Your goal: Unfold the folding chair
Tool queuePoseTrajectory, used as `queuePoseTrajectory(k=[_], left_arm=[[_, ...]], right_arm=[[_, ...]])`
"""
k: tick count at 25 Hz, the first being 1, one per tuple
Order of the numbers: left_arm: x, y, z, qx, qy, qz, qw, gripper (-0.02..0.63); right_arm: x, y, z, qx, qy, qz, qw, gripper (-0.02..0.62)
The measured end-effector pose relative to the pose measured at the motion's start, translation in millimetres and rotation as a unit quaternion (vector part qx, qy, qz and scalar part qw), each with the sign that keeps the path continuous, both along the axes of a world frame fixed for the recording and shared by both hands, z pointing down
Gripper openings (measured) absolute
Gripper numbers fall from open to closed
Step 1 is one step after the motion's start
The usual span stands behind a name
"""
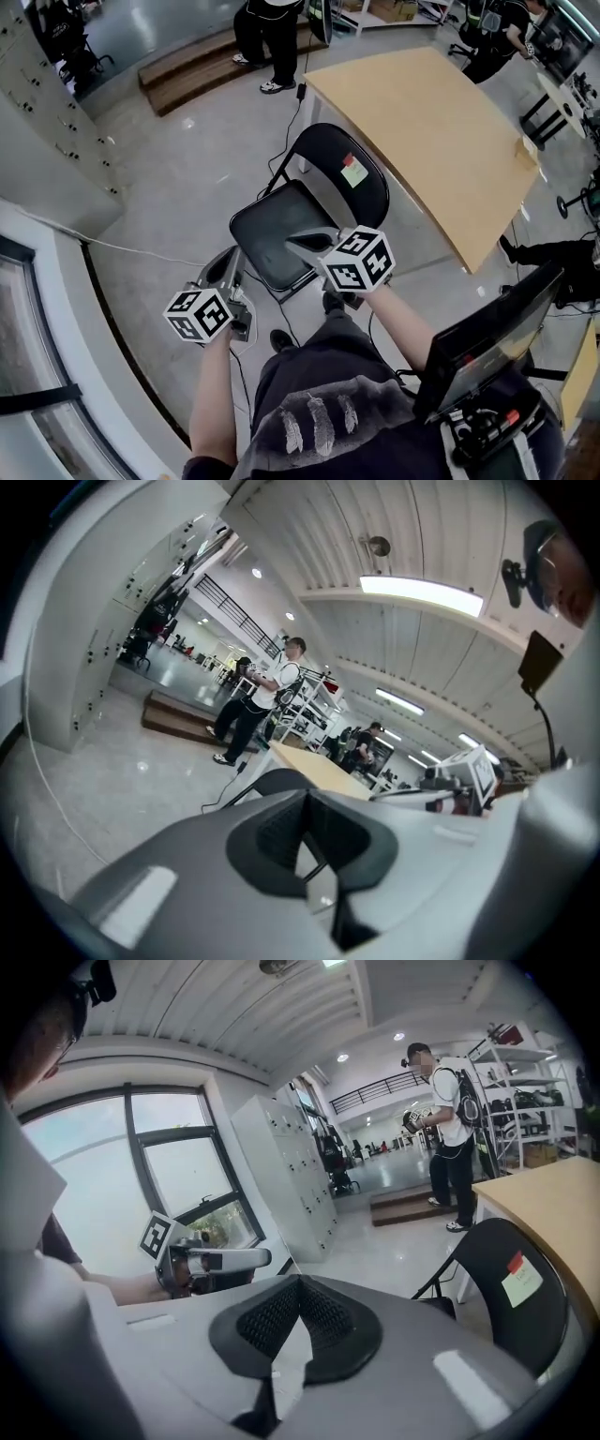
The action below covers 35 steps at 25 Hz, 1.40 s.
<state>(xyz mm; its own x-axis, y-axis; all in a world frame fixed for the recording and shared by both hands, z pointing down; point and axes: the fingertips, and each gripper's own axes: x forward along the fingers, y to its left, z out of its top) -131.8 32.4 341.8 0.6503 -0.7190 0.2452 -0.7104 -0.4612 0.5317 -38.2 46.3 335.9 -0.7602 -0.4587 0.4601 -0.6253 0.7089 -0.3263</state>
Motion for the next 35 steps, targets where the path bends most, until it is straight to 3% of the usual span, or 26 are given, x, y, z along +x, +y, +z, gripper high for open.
queuePoseTrajectory(k=[4,8,18,28,35], left_arm=[[33,10,-15,0.02,-0.048,0.035,0.998,0.002],[56,14,-25,0.032,-0.105,0.033,0.9934,0.002],[146,29,-30,0.023,-0.153,0.036,0.9873,0.0],[170,63,-40,0.009,-0.171,-0.048,0.9841,0.001],[138,85,-49,0.012,-0.189,-0.114,0.9753,0.0]], right_arm=[[23,7,-2,-0.005,-0.012,0.012,1.0,0.002],[43,11,-9,-0.002,-0.031,-0.006,1.0,0.002],[131,19,-23,0.0,-0.087,-0.016,0.996,0.002],[160,32,-16,-0.021,-0.104,-0.094,0.99,0.002],[125,48,-24,-0.014,-0.094,-0.167,0.981,0.002]])
